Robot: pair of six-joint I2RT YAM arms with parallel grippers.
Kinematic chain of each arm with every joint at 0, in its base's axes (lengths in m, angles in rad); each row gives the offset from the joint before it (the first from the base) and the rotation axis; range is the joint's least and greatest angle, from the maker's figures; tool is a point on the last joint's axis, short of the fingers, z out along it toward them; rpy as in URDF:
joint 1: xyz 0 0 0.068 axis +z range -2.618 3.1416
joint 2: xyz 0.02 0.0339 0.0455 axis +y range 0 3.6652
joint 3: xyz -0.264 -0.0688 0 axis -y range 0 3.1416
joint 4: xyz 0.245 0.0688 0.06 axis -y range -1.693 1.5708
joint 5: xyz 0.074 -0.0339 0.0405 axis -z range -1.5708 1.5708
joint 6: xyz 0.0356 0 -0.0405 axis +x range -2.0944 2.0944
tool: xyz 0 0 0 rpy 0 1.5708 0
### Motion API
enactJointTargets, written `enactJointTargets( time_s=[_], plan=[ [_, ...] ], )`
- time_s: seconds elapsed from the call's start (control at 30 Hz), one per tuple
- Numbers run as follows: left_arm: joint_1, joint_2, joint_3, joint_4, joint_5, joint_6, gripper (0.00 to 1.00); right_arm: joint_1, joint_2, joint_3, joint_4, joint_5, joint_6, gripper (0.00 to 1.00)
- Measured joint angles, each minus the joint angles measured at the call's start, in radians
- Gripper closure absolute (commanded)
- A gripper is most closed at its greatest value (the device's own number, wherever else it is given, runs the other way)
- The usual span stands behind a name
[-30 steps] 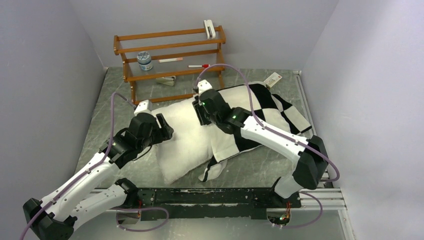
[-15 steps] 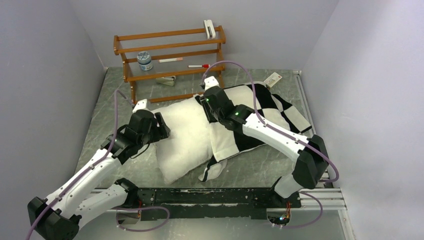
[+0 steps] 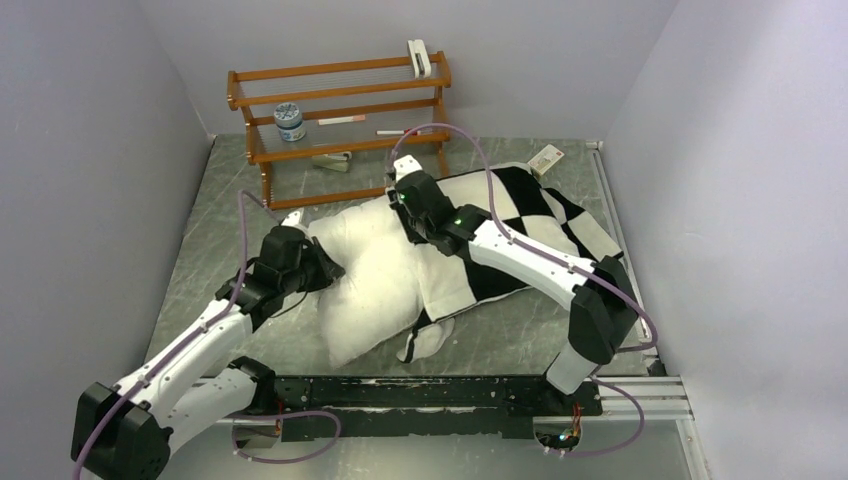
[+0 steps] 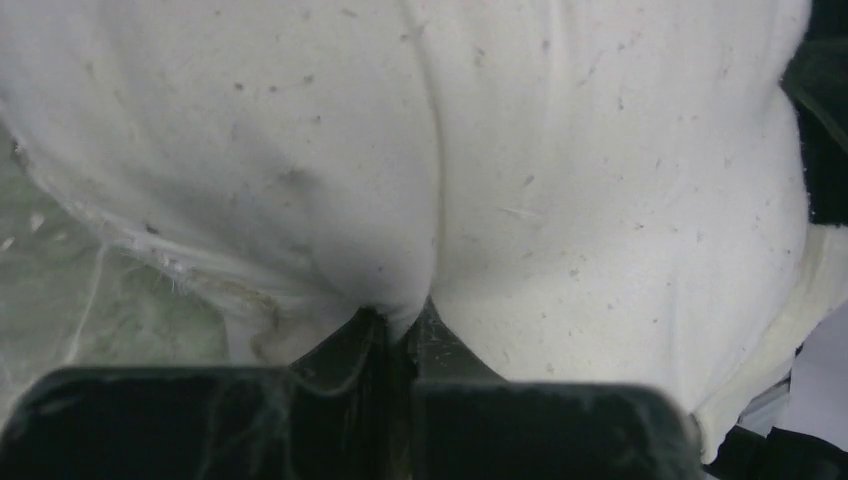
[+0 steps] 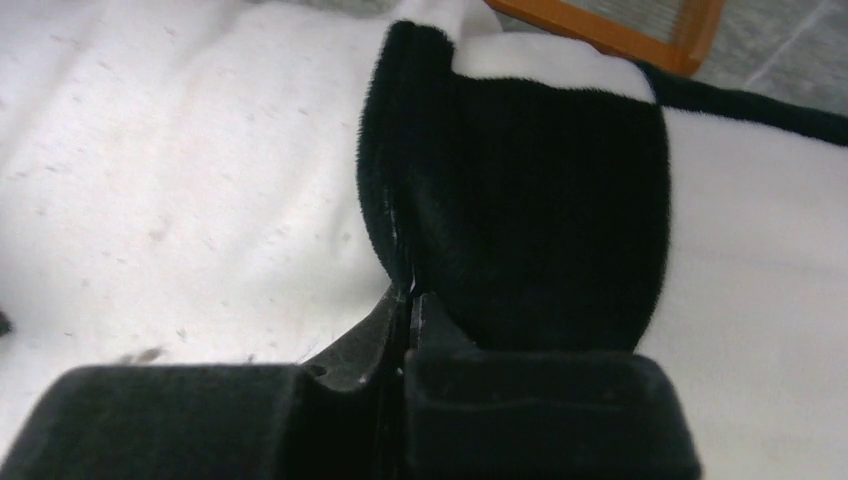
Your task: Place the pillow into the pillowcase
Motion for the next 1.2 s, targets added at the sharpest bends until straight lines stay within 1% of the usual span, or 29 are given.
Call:
enactJointTargets(
  time_s=[0.13,0.23,0.37,0.47,0.57,0.67,0.7,0.8,0.87,0.9,0.97,1.0,1.07,1.2],
  plan=[
    [0.005,0.037,-0.005,0.088,0.055,-0.012,0.95,0.020,0.039,0.095,-0.042,-0.037,0.009,1.00],
    [0.006,0.058,-0.005,0.143,0.085,-0.038,0.95,0.070,0.045,0.177,-0.040,-0.116,0.039,1.00],
    [0.008,0.100,-0.005,0.192,0.123,-0.088,0.95,0.136,0.042,0.201,-0.004,-0.181,0.092,1.00],
    [0.009,0.106,-0.008,0.203,0.130,-0.121,0.95,0.161,0.027,0.114,0.101,-0.209,0.149,1.00],
    [0.009,0.087,-0.039,0.237,0.129,-0.156,0.95,0.161,-0.005,-0.036,0.222,-0.217,0.209,1.00],
    [0.009,0.088,-0.071,0.288,0.129,-0.190,0.94,0.150,-0.009,-0.098,0.259,-0.182,0.219,1.00],
    [0.009,0.094,-0.071,0.298,0.129,-0.195,0.86,0.145,-0.009,-0.101,0.254,-0.159,0.217,0.94],
    [0.009,0.105,-0.039,0.266,0.126,-0.177,0.53,0.139,-0.027,-0.091,0.215,-0.097,0.216,0.74],
    [0.009,0.104,0.017,0.187,0.118,-0.136,0.39,0.140,-0.060,-0.081,0.154,-0.066,0.224,0.65],
    [0.009,0.101,0.046,0.149,0.113,-0.119,0.34,0.143,-0.085,-0.081,0.116,-0.054,0.233,0.61],
    [0.008,0.095,0.116,0.050,0.102,-0.067,0.25,0.156,-0.150,-0.081,0.023,-0.030,0.257,0.57],
    [0.008,0.089,0.146,0.004,0.098,-0.043,0.23,0.164,-0.187,-0.082,-0.024,-0.019,0.270,0.55],
    [0.006,0.072,0.179,-0.065,0.095,-0.009,0.22,0.178,-0.262,-0.089,-0.111,-0.004,0.301,0.51],
    [0.005,0.037,0.185,-0.221,0.096,0.033,0.18,0.216,-0.393,-0.130,-0.262,0.022,0.369,0.47]
  ],
)
